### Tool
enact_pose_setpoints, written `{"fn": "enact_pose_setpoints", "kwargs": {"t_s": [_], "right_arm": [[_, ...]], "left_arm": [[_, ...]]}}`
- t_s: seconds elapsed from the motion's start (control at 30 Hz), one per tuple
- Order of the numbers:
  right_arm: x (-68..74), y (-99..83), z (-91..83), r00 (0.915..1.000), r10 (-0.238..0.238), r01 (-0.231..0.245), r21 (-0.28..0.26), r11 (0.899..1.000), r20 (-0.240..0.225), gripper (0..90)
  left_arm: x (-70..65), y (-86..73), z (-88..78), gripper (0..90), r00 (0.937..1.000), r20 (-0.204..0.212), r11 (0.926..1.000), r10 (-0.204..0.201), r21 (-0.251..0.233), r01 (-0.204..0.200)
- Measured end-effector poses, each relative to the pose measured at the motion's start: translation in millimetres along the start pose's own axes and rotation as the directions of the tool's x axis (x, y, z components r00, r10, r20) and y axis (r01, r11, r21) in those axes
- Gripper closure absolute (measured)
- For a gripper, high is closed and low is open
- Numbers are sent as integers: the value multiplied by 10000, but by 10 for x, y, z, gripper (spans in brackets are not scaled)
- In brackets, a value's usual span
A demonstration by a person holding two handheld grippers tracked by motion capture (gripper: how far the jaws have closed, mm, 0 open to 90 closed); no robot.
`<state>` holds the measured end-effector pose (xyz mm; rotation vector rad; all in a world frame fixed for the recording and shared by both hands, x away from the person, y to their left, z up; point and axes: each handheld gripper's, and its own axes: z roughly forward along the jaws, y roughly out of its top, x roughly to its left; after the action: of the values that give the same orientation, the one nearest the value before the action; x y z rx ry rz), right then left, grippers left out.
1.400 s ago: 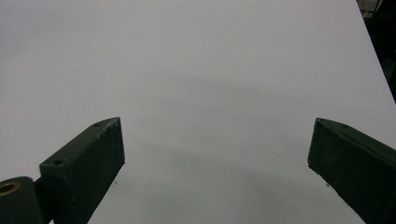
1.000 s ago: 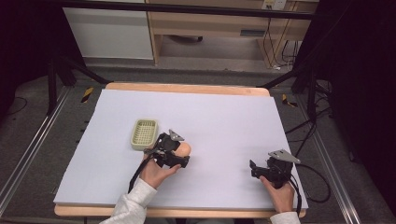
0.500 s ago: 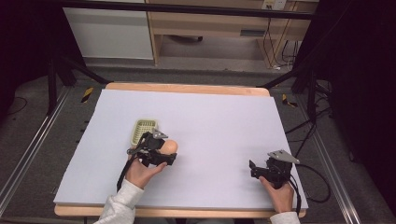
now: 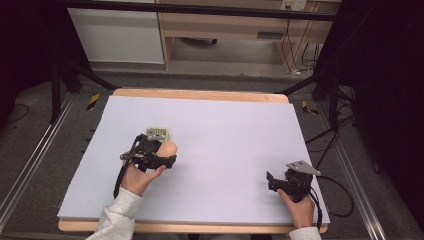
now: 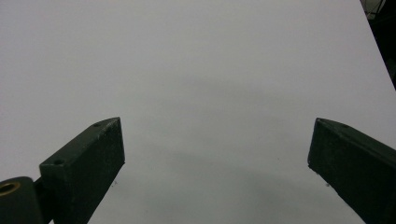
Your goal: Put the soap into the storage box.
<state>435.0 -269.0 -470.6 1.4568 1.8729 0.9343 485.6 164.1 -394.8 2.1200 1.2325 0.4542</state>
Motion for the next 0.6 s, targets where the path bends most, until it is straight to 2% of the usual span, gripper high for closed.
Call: {"fn": "enact_pose_setpoints", "kwargs": {"t_s": [0.3,0.53,0.6], "right_arm": [[-1,1,-2,10000,-14,13,-23,10000,-11,41],[5,2,-6,10000,11,-11,-29,10000,-17,41],[7,2,-6,10000,7,-7,-26,10000,-1,41]], "left_arm": [[167,116,3,315,9988,-370,9995,-317,-49,315],[302,168,107,315,9959,-588,9976,-693,7,694],[333,176,139,315,9952,-695,9975,-688,91,696]]}}
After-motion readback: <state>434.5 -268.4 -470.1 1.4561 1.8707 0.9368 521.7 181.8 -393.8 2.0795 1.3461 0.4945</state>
